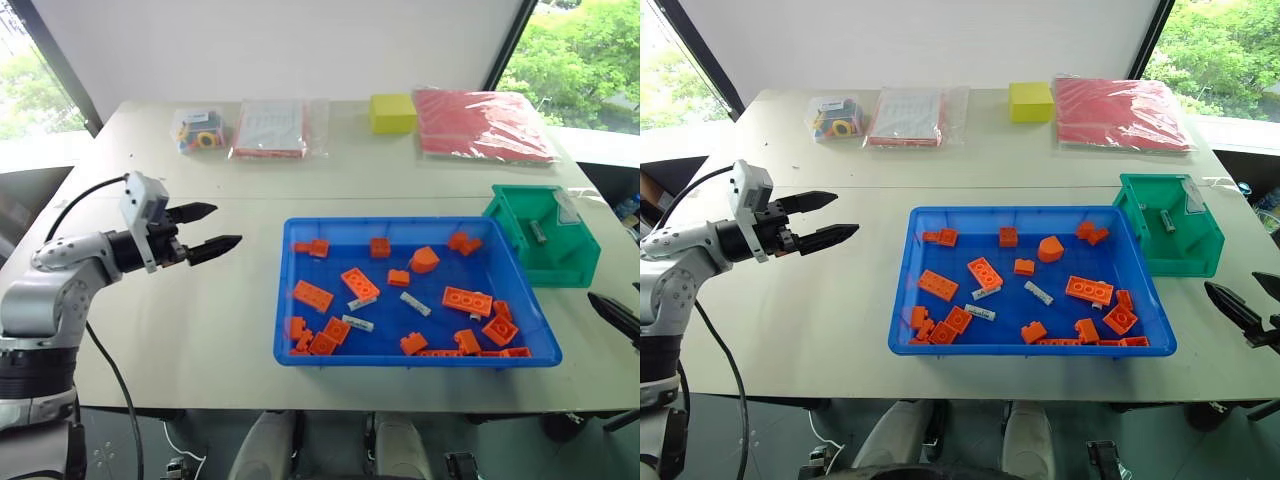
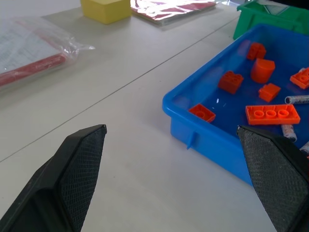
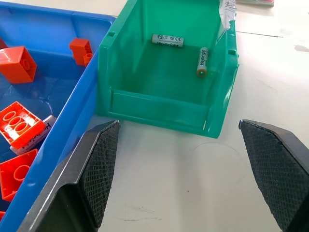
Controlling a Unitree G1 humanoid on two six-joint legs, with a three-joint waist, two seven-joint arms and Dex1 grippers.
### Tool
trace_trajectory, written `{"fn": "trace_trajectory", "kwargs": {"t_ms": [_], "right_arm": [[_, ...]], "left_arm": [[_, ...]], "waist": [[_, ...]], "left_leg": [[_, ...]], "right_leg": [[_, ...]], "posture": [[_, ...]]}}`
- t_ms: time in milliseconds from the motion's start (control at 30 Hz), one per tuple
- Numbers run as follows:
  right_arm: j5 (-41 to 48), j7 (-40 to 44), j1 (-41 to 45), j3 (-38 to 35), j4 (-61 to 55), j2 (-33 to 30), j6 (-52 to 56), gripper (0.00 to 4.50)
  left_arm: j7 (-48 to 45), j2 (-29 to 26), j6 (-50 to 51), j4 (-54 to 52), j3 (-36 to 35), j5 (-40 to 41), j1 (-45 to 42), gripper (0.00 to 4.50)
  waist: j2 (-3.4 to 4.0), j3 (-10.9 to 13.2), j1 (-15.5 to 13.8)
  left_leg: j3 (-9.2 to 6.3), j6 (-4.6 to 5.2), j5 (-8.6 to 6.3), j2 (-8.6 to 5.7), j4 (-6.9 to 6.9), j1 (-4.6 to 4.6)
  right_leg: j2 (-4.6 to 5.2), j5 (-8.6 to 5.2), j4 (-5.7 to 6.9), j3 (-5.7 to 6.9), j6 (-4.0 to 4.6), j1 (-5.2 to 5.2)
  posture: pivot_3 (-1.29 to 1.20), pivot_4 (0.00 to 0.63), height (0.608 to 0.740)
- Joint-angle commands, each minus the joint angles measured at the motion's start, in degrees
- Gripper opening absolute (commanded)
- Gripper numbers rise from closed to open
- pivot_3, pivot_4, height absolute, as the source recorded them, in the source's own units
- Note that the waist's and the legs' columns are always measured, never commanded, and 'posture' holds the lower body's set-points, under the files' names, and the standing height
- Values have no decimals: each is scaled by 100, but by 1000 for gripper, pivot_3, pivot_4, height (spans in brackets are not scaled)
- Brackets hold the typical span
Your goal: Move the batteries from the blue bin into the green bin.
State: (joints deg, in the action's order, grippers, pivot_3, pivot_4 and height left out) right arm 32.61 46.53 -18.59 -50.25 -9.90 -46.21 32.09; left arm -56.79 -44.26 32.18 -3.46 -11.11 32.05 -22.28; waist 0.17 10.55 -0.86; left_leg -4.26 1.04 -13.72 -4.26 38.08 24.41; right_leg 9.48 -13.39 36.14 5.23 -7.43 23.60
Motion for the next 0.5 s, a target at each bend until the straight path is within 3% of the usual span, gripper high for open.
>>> {"fn": "trace_trajectory", "kwargs": {"t_ms": [33, 267, 500], "right_arm": [[-24, 52, 149, -36, -3, -231, -115, 4046], [117, 248, 607, 104, -228, -798, 139, 4046], [891, -158, 2379, 1571, -1050, -1315, 1263, 4046]], "left_arm": [[15, 8, -40, -233, -21, 60, -133, 4500], [-278, -185, 171, -560, -19, 300, -27, 4500], [-861, -444, 733, -764, 71, 889, -604, 4500]], "waist": [[0, 0, 4], [0, 0, 2], [-5, 9, 12]], "left_leg": [[0, 1, 0, 0, 0, 0], [8, 2, 1, 1, 0, -1], [15, 4, 2, 6, 4, 0]], "right_leg": [[0, 0, 0, 0, 0, 0], [-1, 0, 1, -7, 1, 3], [1, -3, 1, -12, 23, 7]], "posture": [[0, 150, 692], [0, 150, 692], [0, 150, 692]]}}
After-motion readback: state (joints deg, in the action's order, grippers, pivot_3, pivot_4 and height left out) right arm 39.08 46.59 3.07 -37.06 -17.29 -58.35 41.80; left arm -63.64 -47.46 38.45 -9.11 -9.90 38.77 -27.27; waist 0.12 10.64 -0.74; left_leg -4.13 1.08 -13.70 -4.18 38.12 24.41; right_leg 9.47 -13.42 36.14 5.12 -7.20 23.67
